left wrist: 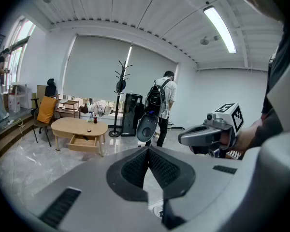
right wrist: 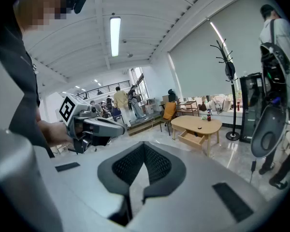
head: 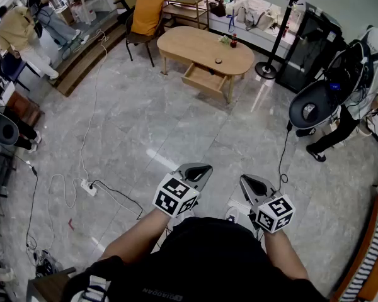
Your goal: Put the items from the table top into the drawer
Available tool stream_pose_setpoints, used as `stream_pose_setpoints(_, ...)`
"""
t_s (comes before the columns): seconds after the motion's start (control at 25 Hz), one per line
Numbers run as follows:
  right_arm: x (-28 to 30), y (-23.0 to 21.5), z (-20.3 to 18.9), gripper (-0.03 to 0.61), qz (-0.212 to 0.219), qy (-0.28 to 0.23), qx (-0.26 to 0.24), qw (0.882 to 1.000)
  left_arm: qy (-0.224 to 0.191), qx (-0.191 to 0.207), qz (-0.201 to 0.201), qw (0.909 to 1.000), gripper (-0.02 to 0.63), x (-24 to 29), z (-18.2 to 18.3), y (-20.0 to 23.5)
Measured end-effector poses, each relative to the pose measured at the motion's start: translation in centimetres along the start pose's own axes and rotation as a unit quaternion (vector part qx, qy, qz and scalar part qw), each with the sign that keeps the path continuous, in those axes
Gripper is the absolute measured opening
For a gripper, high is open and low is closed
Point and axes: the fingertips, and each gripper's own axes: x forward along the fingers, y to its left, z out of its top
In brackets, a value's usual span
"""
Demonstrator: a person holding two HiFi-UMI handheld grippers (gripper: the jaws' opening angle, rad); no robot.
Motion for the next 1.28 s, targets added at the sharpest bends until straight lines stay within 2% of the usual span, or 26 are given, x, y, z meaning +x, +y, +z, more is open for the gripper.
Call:
stream_pose_setpoints(0.64,1.3,0.4,0.9,0.003,-0.010,-0.007,-0.001,1.000,-0.003,-0.002,-0.012,0.9999,0.005,0.0,0.4,1.5)
stream_pose_setpoints(0.92,4.9,2.7,0.5,0.005,-0.010,0.018,-0.007,1.000,0.007,-0.018,-0.004,0.9998,0.005,-2.6,-1.5,4.9)
stream_pose_setpoints(1.16,8.9,6.0,0.6,0.005,0.013,0.029,-0.011,0.999,0.022,-0.035,0.008,0.9991,0.005,-5.3,-3.8,8.9)
stream_pose_setpoints(1.28,10.5,6.2,0.3,0.005,0.019,0.042,-0.008,0.999,0.022,-0.049,0.017,0.9984,0.005,-6.0,-4.5,10.7)
